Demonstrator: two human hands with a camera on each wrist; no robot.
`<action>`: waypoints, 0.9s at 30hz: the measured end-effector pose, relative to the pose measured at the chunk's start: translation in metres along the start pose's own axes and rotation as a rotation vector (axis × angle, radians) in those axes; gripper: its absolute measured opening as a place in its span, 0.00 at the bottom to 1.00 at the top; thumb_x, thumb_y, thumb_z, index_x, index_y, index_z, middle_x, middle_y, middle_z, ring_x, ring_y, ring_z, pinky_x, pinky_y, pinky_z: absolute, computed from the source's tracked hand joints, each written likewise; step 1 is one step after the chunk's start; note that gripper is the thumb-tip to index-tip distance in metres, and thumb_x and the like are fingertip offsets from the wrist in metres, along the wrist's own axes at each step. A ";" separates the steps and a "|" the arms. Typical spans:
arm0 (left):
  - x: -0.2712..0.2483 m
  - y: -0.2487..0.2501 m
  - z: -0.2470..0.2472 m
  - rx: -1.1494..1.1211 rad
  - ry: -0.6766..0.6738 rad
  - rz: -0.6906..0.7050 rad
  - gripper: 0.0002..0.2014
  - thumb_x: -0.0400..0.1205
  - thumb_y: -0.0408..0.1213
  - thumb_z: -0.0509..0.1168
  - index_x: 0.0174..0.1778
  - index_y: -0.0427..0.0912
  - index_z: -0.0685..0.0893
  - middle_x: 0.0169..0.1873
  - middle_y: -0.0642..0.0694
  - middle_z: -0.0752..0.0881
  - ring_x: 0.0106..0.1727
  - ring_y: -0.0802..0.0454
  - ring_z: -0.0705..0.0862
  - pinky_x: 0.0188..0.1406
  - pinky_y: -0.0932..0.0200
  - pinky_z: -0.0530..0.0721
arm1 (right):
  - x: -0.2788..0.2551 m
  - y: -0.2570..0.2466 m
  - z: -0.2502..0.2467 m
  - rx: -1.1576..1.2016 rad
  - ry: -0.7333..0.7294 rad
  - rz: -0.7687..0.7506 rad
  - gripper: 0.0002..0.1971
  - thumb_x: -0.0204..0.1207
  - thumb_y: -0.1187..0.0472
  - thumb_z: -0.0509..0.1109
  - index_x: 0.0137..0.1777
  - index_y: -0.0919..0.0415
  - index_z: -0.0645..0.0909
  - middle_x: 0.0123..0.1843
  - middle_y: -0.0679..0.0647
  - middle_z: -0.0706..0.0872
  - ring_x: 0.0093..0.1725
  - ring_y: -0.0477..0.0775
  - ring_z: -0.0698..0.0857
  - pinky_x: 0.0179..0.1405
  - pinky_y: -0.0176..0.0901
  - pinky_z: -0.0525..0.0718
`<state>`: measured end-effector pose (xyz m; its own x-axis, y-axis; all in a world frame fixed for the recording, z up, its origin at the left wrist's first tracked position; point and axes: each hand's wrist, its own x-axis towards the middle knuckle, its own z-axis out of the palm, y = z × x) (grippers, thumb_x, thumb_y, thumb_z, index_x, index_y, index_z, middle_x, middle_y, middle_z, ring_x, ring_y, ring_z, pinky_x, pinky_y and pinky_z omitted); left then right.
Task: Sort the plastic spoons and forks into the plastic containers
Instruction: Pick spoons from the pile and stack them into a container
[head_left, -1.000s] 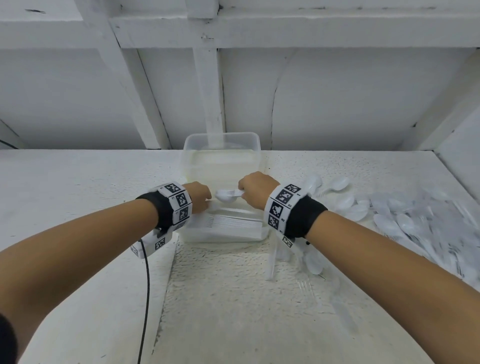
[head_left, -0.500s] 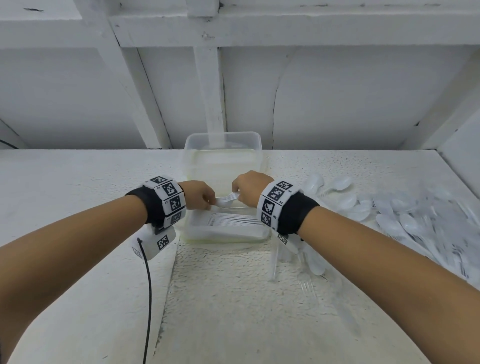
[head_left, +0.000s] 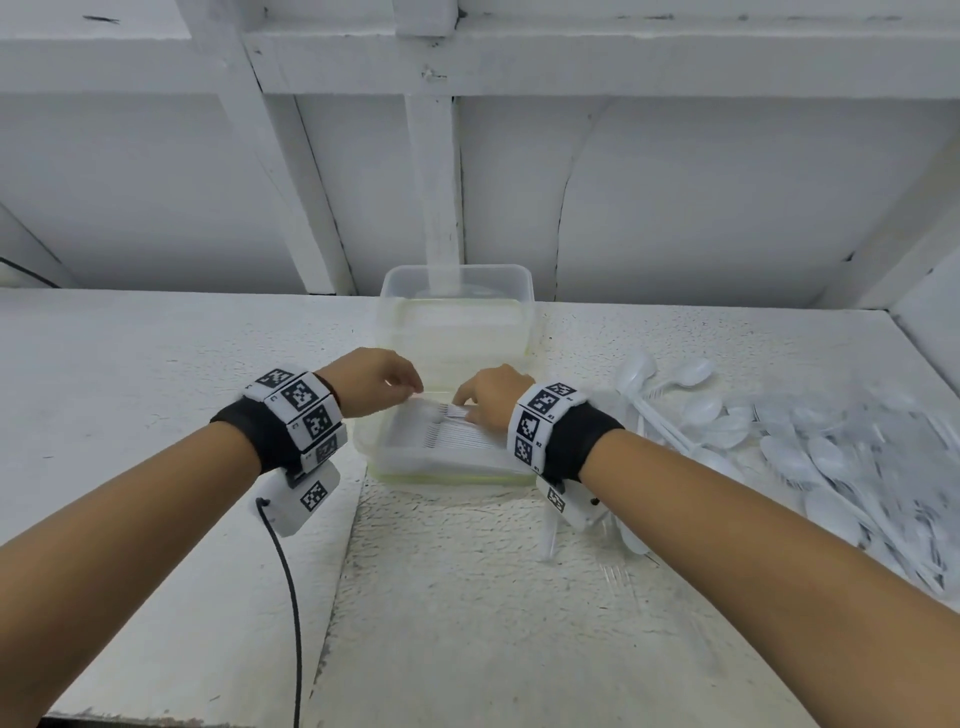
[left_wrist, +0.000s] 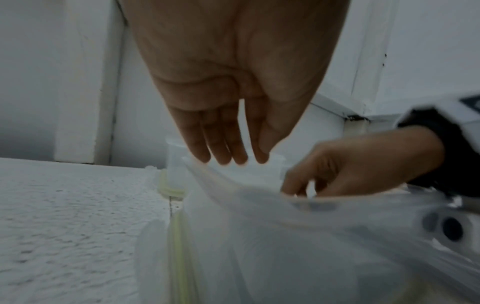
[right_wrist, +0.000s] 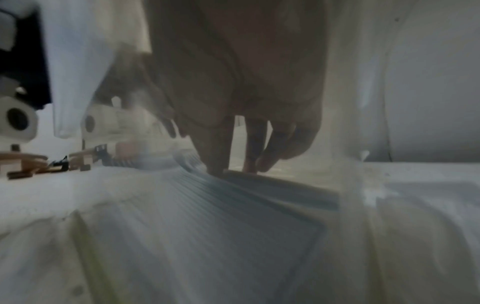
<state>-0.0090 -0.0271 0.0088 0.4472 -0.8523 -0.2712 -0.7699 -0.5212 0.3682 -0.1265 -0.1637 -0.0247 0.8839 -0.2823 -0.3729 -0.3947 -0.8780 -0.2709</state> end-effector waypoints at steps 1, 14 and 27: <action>-0.003 -0.005 0.000 -0.021 0.068 -0.004 0.10 0.82 0.34 0.61 0.54 0.43 0.87 0.57 0.45 0.83 0.53 0.54 0.79 0.58 0.62 0.73 | -0.002 0.000 0.000 0.031 -0.020 -0.016 0.17 0.81 0.59 0.64 0.69 0.53 0.78 0.69 0.52 0.80 0.68 0.57 0.76 0.66 0.48 0.74; -0.018 -0.023 0.022 -0.492 0.071 -0.445 0.20 0.85 0.37 0.58 0.73 0.39 0.70 0.52 0.40 0.82 0.42 0.45 0.85 0.28 0.56 0.88 | -0.017 -0.002 0.000 0.150 -0.022 -0.040 0.16 0.81 0.61 0.63 0.66 0.59 0.80 0.64 0.56 0.83 0.61 0.56 0.81 0.55 0.41 0.77; -0.018 -0.017 0.019 -0.576 0.097 -0.491 0.16 0.85 0.34 0.58 0.69 0.39 0.73 0.52 0.38 0.82 0.46 0.39 0.86 0.37 0.47 0.89 | -0.020 -0.008 0.002 0.152 -0.018 -0.091 0.18 0.82 0.66 0.60 0.71 0.63 0.76 0.71 0.56 0.78 0.69 0.55 0.75 0.64 0.39 0.70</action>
<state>-0.0126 -0.0016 -0.0098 0.7357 -0.5030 -0.4536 -0.1254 -0.7593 0.6386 -0.1416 -0.1505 -0.0174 0.9136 -0.1965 -0.3559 -0.3480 -0.8307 -0.4346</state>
